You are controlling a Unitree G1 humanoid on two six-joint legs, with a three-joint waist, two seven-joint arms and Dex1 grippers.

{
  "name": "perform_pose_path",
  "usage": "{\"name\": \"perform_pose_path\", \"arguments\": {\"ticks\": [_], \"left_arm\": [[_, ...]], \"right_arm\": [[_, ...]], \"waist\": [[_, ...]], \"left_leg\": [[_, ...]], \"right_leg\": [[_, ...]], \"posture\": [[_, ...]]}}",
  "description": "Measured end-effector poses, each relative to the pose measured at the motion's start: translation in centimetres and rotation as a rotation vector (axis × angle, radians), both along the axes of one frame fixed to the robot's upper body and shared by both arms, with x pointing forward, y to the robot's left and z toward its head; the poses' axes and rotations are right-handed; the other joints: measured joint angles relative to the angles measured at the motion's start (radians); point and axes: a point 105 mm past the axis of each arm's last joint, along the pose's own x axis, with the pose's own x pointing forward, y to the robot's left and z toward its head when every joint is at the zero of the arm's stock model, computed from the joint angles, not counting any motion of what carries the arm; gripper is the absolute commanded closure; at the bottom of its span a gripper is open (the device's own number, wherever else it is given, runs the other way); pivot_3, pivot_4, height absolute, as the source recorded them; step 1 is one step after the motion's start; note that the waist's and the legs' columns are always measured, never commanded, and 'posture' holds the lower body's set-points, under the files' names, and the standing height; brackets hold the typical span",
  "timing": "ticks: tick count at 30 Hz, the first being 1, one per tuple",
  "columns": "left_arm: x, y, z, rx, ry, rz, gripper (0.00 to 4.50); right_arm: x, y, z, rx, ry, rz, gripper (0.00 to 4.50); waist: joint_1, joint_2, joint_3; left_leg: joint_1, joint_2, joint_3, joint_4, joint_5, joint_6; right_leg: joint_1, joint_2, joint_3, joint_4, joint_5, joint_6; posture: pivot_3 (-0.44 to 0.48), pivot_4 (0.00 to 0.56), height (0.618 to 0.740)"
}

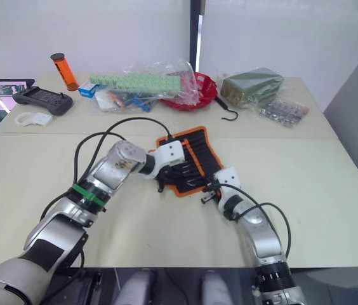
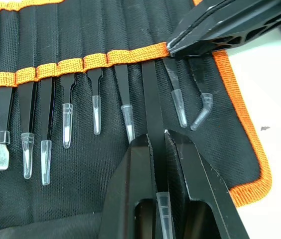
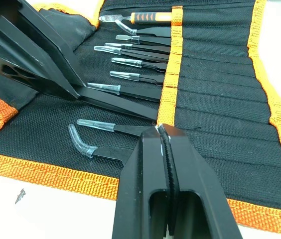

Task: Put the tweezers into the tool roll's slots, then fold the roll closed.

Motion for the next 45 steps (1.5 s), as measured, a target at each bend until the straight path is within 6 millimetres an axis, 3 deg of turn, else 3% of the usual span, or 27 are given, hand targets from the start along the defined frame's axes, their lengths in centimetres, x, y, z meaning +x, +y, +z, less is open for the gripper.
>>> {"name": "perform_pose_path", "arguments": {"ticks": [24, 35, 37, 40, 45], "left_arm": [[1.5, -4.4, -0.8, -0.046, -0.037, -0.028, 4.49], [2.0, -4.9, -0.9, -0.051, -0.049, -0.042, 4.49], [2.1, -4.8, -0.9, -0.055, -0.047, -0.038, 3.6], [2.2, -4.3, -0.4, -0.063, -0.043, -0.03, 2.72], [3.1, -1.4, 1.9, -0.079, -0.086, 0.045, 1.04]], "right_arm": [[0.0, -0.1, -0.3, -0.011, 0.007, -0.006, 4.5], [0.0, -0.3, -0.4, -0.024, 0.007, -0.017, 4.5], [0.0, -0.3, -0.4, -0.027, 0.006, -0.017, 4.5], [0.0, -0.2, -0.4, -0.03, 0.004, -0.011, 4.5], [0.0, 0.0, -0.4, -0.032, 0.005, 0.006, 4.5]], "waist": [[0.002, 0.0, 0.0], [0.007, 0.0, 0.0], [0.007, 0.0, 0.0], [0.001, 0.0, 0.0], [-0.006, 0.0, 0.0]], "left_leg": [[0.001, -0.001, 0.0, 0.003, 0.0, 0.0], [0.0, -0.002, -0.001, 0.005, 0.0, 0.0], [0.0, -0.002, -0.001, 0.006, 0.0, 0.0], [0.0, -0.001, -0.001, 0.006, 0.0, 0.0], [0.0, -0.001, -0.001, 0.004, 0.0, 0.0]], "right_leg": [[0.0, 0.0, 0.0, 0.004, 0.0, 0.001], [0.001, 0.0, 0.0, 0.005, -0.003, 0.005], [0.001, 0.0, 0.0, 0.005, -0.003, 0.005], [0.001, 0.0, 0.0, 0.006, -0.003, 0.005], [0.0, 0.0, 0.0, 0.006, -0.002, 0.004]], "posture": [[0.0, 0.15, 0.74], [0.0, 0.15, 0.74], [0.0, 0.15, 0.74], [0.0, 0.15, 0.74], [0.0, 0.15, 0.74]]}}
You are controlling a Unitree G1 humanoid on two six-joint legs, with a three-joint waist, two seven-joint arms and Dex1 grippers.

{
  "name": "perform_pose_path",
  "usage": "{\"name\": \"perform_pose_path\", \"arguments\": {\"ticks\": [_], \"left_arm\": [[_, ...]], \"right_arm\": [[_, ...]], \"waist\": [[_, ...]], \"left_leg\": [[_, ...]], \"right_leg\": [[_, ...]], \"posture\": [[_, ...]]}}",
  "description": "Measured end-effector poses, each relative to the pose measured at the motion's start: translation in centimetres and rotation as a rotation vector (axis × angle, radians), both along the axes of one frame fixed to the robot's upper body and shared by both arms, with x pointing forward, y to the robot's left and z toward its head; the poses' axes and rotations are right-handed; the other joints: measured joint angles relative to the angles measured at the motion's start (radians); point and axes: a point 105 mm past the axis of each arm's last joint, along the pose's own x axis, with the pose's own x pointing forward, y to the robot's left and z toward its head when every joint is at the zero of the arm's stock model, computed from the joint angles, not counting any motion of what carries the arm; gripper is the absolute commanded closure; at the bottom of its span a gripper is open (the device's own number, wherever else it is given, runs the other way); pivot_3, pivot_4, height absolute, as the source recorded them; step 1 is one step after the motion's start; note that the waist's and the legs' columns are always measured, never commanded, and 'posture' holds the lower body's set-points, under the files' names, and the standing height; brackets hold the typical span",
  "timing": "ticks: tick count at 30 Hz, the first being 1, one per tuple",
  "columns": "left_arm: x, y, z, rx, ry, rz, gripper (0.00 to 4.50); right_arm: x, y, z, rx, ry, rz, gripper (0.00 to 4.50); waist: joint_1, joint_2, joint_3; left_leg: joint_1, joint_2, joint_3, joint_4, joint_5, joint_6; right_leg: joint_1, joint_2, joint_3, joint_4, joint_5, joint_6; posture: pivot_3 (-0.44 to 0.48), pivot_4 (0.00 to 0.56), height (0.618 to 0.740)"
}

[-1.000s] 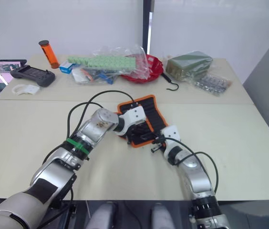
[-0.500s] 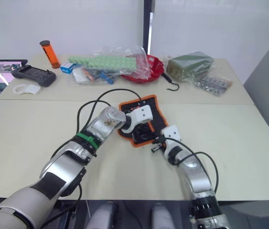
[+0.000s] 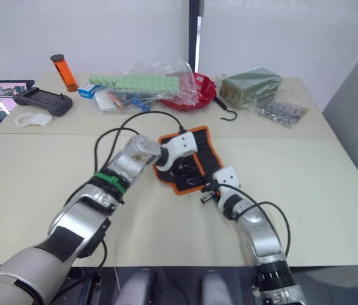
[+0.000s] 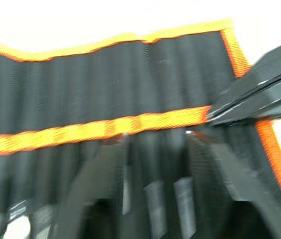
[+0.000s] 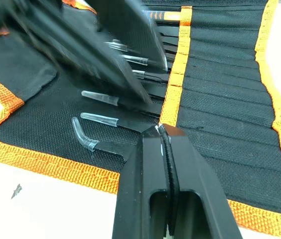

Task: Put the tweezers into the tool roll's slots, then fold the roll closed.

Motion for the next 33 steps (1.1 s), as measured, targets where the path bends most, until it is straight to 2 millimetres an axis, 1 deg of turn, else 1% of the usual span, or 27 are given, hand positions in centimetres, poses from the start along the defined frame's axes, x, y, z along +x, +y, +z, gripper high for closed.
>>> {"name": "perform_pose_path", "arguments": {"ticks": [3, 5, 7, 11, 13, 15, 17, 21, 23, 25, 26, 29, 30, 32, 33], "left_arm": [[-0.5, 1.3, 0.4, -0.022, 0.014, 0.027, 0.01], [-1.1, 2.2, 0.4, -0.042, 0.034, 0.035, 0.01], [-1.3, 3.4, 1.0, -0.069, 0.041, 0.067, 0.01], [-1.2, 6.8, 4.2, -0.186, 0.001, 0.169, 0.01], [-1.5, 8.4, 5.3, -0.246, -0.016, 0.205, 0.01], [-2.2, 9.3, 5.1, -0.278, -0.004, 0.219, 0.01], [-3.1, 10.6, 4.2, -0.302, 0.013, 0.243, 0.01], [-3.8, 13.2, 3.3, -0.352, -0.05, 0.33, 0.01], [-4.3, 14.9, 2.9, -0.363, -0.083, 0.372, 0.01], [-5.3, 16.2, 2.3, -0.379, -0.082, 0.394, 0.01], [-5.6, 16.6, 2.0, -0.382, -0.071, 0.402, 0.01], [-6.9, 17.9, 1.0, -0.407, -0.035, 0.428, 0.0], [-7.3, 18.3, 0.9, -0.409, -0.032, 0.432, 0.0], [-8.0, 18.6, 0.6, -0.389, -0.025, 0.429, 0.0], [-8.4, 18.8, 0.4, -0.381, -0.026, 0.429, 0.0]], "right_arm": [[0.0, 0.0, 0.0, -0.001, 0.0, 0.001, 4.5], [0.0, 0.0, 0.0, -0.001, 0.0, 0.004, 4.5], [0.1, 0.0, 0.1, -0.001, 0.0, 0.008, 4.5], [0.3, 0.2, 0.4, -0.005, -0.009, 0.028, 4.5], [0.4, 0.2, 0.7, -0.01, -0.011, 0.044, 4.5], [0.4, 0.0, 0.8, -0.016, -0.006, 0.052, 4.5], [0.5, 0.0, 1.0, -0.022, 0.003, 0.063, 4.5], [0.6, -0.4, 1.8, -0.053, 0.02, 0.08, 4.5], [0.7, -0.3, 2.5, -0.053, 0.025, 0.091, 4.5], [0.6, 0.2, 3.8, -0.048, 0.019, 0.122, 4.5], [0.5, 0.3, 4.2, -0.049, 0.015, 0.131, 4.5], [0.1, 1.0, 5.6, -0.065, 0.007, 0.175, 3.68], [-0.1, 1.3, 6.0, -0.069, 0.002, 0.191, 3.27], [-0.7, 2.2, 6.6, -0.059, 0.003, 0.238, 2.63], [-1.2, 3.0, 6.8, -0.051, 0.011, 0.272, 2.27]], "waist": [[0.0, 0.0, 0.0], [-0.001, 0.0, 0.0], [-0.001, 0.0, 0.0], [-0.004, 0.0, 0.0], [-0.006, 0.0, 0.0], [-0.003, 0.0, 0.0], [-0.003, 0.001, 0.0], [0.001, 0.001, 0.0], [0.0, 0.001, 0.0], [-0.004, 0.001, 0.0], [-0.005, 0.001, 0.0], [-0.007, 0.001, 0.0], [-0.007, 0.001, 0.001], [-0.008, 0.001, 0.001], [-0.008, 0.001, 0.001]], "left_leg": [[0.0, 0.0, 0.0, 0.0, 0.0, 0.0], [0.0, 0.0, 0.0, 0.0, 0.0, 0.0], [0.0, 0.0, -0.001, 0.0, 0.0, 0.0], [0.0, 0.001, -0.001, 0.0, 0.0, 0.0], [0.001, 0.0, -0.001, -0.001, 0.0, 0.0], [0.001, 0.0, -0.001, -0.001, 0.0, 0.0], [0.0, 0.001, -0.001, -0.001, 0.0, 0.0], [-0.001, 0.001, -0.001, -0.001, 0.0, 0.0], [-0.004, 0.001, 0.0, -0.001, 0.0, 0.0], [-0.009, 0.001, 0.0, -0.001, 0.0, 0.0], [-0.009, 0.001, 0.0, -0.001, 0.0, 0.0], [-0.009, 0.002, 0.0, -0.002, 0.0, 0.0], [-0.009, 0.002, 0.0, -0.002, 0.0, 0.0], [-0.009, 0.002, 0.0, -0.002, 0.0, 0.0], [-0.009, 0.002, 0.0, -0.002, 0.0, 0.0]], "right_leg": [[0.0, 0.0, 0.0, 0.0, 0.001, -0.002], [0.0, 0.0, 0.0, 0.0, 0.002, -0.003], [0.0, 0.0, 0.0, 0.001, 0.002, -0.003], [-0.001, 0.0, 0.0, 0.001, 0.002, -0.003], [0.0, 0.0, 0.0, 0.001, 0.002, -0.003], [0.0, 0.0, 0.0, 0.001, 0.002, -0.003], [-0.001, 0.0, 0.001, 0.002, 0.002, -0.003], [-0.003, 0.0, 0.001, 0.002, 0.002, -0.004], [-0.007, 0.0, 0.002, 0.004, 0.002, -0.004], [-0.015, 0.0, 0.002, 0.007, 0.003, -0.005], [-0.015, 0.0, 0.002, 0.007, 0.003, -0.005], [-0.016, 0.0, 0.002, 0.007, 0.003, -0.006], [-0.016, 0.0, 0.001, 0.007, 0.003, -0.006], [-0.016, 0.0, 0.002, 0.007, 0.003, -0.006], [-0.016, 0.0, 0.002, 0.007, 0.003, -0.006]], "posture": [[0.0, 0.15, 0.74], [0.0, 0.15, 0.74], [0.0, 0.15, 0.74], [0.0, 0.15, 0.74], [0.0, 0.15, 0.74], [0.0, 0.15, 0.74], [0.0, 0.15, 0.74], [0.0, 0.15, 0.74], [0.0, 0.15, 0.74], [0.0, 0.15, 0.74], [0.0, 0.15, 0.74], [0.0, 0.15, 0.74], [0.0, 0.15, 0.74], [0.0, 0.15, 0.74], [0.0, 0.15, 0.74]]}}
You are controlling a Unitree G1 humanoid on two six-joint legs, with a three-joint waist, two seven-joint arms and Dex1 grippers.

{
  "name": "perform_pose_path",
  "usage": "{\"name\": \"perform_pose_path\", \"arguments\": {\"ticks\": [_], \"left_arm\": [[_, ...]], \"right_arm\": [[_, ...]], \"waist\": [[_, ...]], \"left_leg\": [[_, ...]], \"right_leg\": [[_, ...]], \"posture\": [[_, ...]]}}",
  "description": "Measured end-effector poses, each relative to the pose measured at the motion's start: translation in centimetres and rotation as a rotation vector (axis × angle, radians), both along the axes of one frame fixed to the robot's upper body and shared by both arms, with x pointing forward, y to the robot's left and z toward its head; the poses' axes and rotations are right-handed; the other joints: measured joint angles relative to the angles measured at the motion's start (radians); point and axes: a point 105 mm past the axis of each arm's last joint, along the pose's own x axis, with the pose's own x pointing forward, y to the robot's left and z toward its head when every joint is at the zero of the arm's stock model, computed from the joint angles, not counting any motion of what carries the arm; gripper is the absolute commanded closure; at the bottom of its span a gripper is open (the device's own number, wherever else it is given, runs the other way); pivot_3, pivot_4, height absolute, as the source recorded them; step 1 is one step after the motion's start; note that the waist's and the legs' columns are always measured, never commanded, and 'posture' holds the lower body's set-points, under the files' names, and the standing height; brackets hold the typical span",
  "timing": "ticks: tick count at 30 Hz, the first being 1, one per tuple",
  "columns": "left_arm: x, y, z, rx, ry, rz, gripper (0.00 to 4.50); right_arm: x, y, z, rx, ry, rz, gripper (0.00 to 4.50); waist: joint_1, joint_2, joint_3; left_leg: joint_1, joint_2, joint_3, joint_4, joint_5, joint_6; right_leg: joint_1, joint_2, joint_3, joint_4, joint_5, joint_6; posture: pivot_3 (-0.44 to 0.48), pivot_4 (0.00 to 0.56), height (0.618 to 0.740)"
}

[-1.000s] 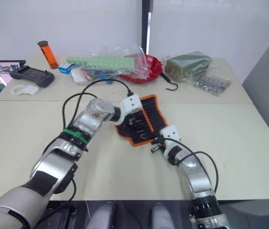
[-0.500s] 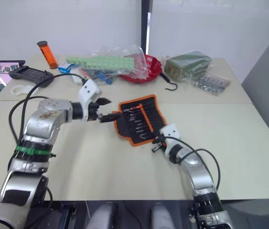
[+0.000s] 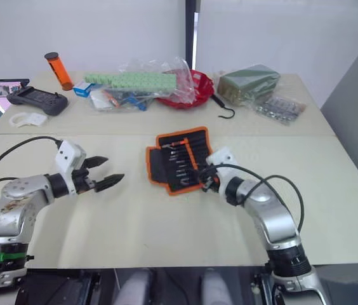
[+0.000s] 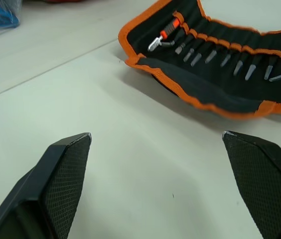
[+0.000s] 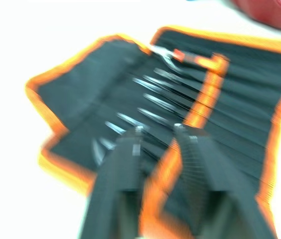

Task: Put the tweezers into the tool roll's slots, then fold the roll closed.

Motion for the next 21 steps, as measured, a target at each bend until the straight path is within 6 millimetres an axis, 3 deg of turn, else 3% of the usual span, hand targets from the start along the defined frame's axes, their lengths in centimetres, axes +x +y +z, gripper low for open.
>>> {"name": "perform_pose_path", "arguments": {"ticks": [6, 7, 12, 16, 21], "left_arm": [[-1.4, -0.3, -0.8, -0.005, 0.011, -0.021, 0.0], [-1.5, -0.3, -0.8, 0.0, 0.01, -0.022, 0.0], [-2.2, 0.3, -0.7, 0.02, 0.016, -0.028, 0.0], [-2.6, 0.7, -0.7, 0.033, 0.024, -0.025, 0.0], [-3.1, 0.8, -0.9, 0.056, 0.031, -0.023, 0.0]], "right_arm": [[-1.7, 2.3, 0.1, -0.021, 0.023, 0.092, 0.17], [-1.7, 2.4, 0.0, -0.026, 0.026, 0.093, 0.01], [-2.0, 4.2, -1.1, -0.121, 0.022, 0.15, 0.01], [-1.1, 6.4, -0.9, -0.195, -0.043, 0.177, 0.01], [0.2, 7.5, -1.3, -0.242, -0.073, 0.148, 0.01]], "waist": [[0.002, 0.0, 0.0], [0.002, 0.0, 0.0], [-0.011, 0.0, 0.0], [-0.017, 0.0, 0.0], [-0.015, 0.0, 0.0]], "left_leg": [[0.0, 0.0, 0.0, 0.0, 0.0, 0.0], [0.0, 0.0, 0.0, 0.0, 0.0, 0.0], [0.001, 0.0, 0.0, 0.0, 0.0, 0.0], [0.001, 0.001, 0.0, -0.001, 0.0, 0.0], [0.0, 0.001, 0.001, -0.002, 0.0, 0.0]], "right_leg": [[0.0, 0.0, 0.0, 0.0, 0.0, 0.0], [0.0, 0.0, 0.0, 0.0, 0.0, 0.0], [0.0, 0.0, 0.0, 0.0, 0.0, 0.0], [-0.001, 0.001, 0.0, 0.0, 0.0, 0.0], [-0.001, 0.0, 0.0, 0.0, 0.0, -0.001]], "posture": [[0.0, 0.15, 0.74], [0.0, 0.15, 0.74], [0.0, 0.15, 0.74], [0.0, 0.15, 0.74], [0.0, 0.15, 0.74]]}}
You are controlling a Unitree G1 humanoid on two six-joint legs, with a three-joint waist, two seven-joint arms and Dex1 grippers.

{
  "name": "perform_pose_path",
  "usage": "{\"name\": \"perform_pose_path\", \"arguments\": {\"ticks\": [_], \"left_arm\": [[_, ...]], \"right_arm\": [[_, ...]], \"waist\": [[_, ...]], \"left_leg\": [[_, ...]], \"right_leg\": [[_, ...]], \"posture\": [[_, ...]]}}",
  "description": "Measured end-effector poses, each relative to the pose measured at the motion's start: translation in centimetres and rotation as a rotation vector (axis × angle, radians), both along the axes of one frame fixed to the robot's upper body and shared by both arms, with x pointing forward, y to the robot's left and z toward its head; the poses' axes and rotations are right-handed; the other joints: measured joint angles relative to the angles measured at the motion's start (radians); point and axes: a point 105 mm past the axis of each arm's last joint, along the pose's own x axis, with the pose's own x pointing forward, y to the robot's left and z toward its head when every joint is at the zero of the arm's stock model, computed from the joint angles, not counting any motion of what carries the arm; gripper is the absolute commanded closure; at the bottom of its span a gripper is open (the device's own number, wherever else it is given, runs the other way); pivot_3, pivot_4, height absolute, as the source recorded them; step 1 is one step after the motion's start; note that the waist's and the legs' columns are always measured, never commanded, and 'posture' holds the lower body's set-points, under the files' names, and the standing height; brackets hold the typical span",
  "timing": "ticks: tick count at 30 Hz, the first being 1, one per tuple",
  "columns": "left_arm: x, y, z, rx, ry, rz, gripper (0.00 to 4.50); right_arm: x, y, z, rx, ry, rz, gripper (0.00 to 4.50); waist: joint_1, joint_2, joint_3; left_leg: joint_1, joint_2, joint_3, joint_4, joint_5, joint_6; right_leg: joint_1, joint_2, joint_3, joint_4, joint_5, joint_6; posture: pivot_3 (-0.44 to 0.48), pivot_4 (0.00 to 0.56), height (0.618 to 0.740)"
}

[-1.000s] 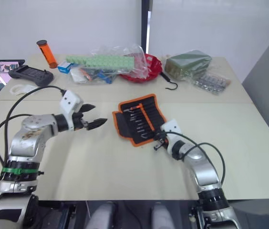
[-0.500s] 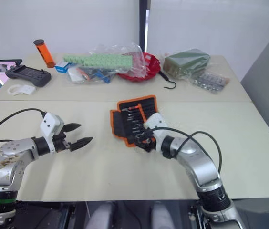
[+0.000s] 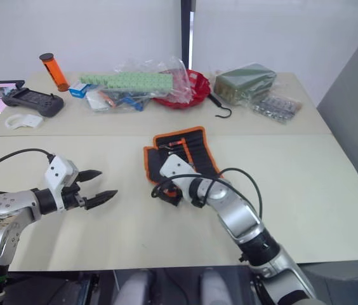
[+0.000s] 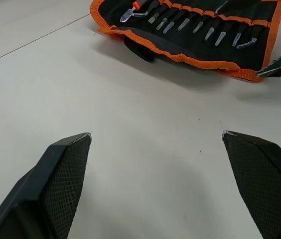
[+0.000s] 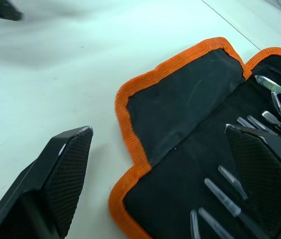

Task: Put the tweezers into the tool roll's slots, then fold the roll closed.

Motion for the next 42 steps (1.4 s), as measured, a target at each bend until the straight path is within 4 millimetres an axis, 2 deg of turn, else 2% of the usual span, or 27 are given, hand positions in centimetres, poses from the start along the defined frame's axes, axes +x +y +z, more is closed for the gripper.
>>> {"name": "perform_pose_path", "arguments": {"ticks": [5, 8, 11, 18, 19, 23, 28, 33, 42], "left_arm": [[-0.5, 0.4, -0.3, 0.023, 0.009, 0.014, 0.0], [-0.6, 0.6, -0.2, 0.033, -0.003, 0.025, 0.0], [-0.8, 0.6, -0.2, 0.046, -0.014, 0.018, 0.0], [-0.9, 0.4, 0.3, 0.083, -0.063, -0.017, 0.0], [-0.9, 0.4, 0.3, 0.083, -0.065, -0.02, 0.0], [-0.2, 0.3, 1.0, 0.078, -0.094, -0.028, 0.0], [0.5, 0.1, 1.0, 0.091, -0.1, -0.049, 0.0], [1.3, -0.1, 0.1, 0.114, -0.098, -0.092, 0.0], [0.3, -1.3, 0.6, 0.067, -0.008, -0.301, 0.0]], "right_arm": [[0.9, 1.3, -0.4, -0.031, -0.009, -0.003, 0.01], [1.1, 2.4, -0.7, -0.046, -0.007, -0.001, 0.81], [1.3, 3.2, -0.4, -0.046, -0.02, 0.008, 1.86], [1.3, 3.3, -0.6, -0.063, -0.034, 0.041, 4.25], [1.3, 3.2, -0.6, -0.069, -0.034, 0.048, 4.48], [1.7, 2.7, -0.6, -0.104, -0.052, 0.071, 4.48], [1.2, 2.6, -0.7, -0.132, -0.071, 0.175, 4.48], [-0.1, 2.2, -1.1, -0.201, -0.105, 0.367, 4.48], [-4.1, -1.7, -2.6, -0.305, -0.099, 0.611, 4.48]], "waist": [[-0.003, 0.0, 0.0], [-0.003, 0.0, 0.0], [-0.002, 0.0, 0.0], [-0.002, 0.0, 0.0], [-0.002, 0.0, 0.0], [-0.002, 0.0, 0.0], [-0.002, 0.001, 0.0], [-0.004, 0.0, 0.0], [-0.003, 0.001, 0.0]], "left_leg": [[0.001, 0.001, 0.0, -0.001, 0.0, 0.0], [0.001, 0.001, 0.0, -0.001, 0.0, 0.0], [0.001, 0.001, 0.0, -0.001, 0.0, 0.0], [0.001, 0.001, 0.0, -0.001, 0.0, 0.0], [0.001, 0.001, 0.0, -0.001, 0.0, 0.0], [0.001, 0.001, 0.0, -0.001, 0.0, 0.0], [0.001, 0.0, 0.0, -0.002, 0.0, 0.0], [0.001, 0.001, 0.001, -0.002, 0.0, 0.0], [0.001, 0.001, 0.001, -0.002, 0.0, 0.0]], "right_leg": [[0.0, 0.0, 0.0, 0.0, 0.0, 0.0], [-0.001, 0.0, 0.0, 0.0, 0.0, 0.0], [-0.001, 0.0, 0.0, 0.001, 0.0, -0.001], [-0.001, 0.0, 0.0, 0.0, 0.0, -0.001], [-0.001, 0.0, 0.0, 0.0, 0.0, -0.001], [-0.001, 0.0, -0.001, 0.0, 0.0, -0.001], [-0.001, 0.0, -0.001, 0.0, 0.0, -0.001], [-0.001, 0.0, -0.001, 0.0, 0.0, -0.001], [-0.001, 0.0, -0.001, 0.0, 0.0, 0.0]], "posture": [[0.0, 0.15, 0.74], [0.0, 0.15, 0.74], [0.0, 0.15, 0.74], [0.0, 0.15, 0.74], [0.0, 0.15, 0.74], [0.0, 0.15, 0.74], [0.0, 0.15, 0.74], [0.0, 0.15, 0.74], [0.0, 0.15, 0.74]]}}
